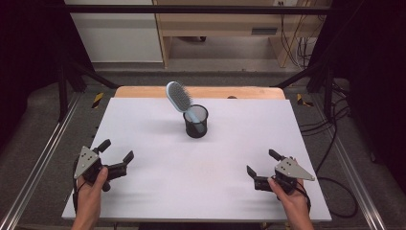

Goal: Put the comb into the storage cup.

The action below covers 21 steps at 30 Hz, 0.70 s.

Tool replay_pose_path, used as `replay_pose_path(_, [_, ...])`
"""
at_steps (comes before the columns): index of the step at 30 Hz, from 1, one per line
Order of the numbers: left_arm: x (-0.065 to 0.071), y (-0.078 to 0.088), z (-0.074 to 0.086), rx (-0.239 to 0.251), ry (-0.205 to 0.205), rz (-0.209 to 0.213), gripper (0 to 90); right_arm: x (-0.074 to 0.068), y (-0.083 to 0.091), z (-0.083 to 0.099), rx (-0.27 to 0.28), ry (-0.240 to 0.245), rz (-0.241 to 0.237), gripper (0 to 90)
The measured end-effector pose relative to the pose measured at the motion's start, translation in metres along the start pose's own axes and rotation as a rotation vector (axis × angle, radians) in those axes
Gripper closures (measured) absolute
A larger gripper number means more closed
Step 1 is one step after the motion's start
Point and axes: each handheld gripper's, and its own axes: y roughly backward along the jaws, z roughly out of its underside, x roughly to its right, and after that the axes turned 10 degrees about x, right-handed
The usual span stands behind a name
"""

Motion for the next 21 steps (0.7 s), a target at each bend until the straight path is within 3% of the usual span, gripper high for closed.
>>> replay_pose_path(14, [0.003, 0.021, 0.006, 0.020, -0.012, 0.027, 1.5, 0.012, 0.007, -0.002, 0.022, -0.020, 0.027, 2.7])
replay_pose_path(21, [0.003, 0.023, 0.002, 0.049, -0.020, 0.015, 1.5, 0.019, 0.011, -0.001, 0.029, -0.029, 0.053, 2.7])
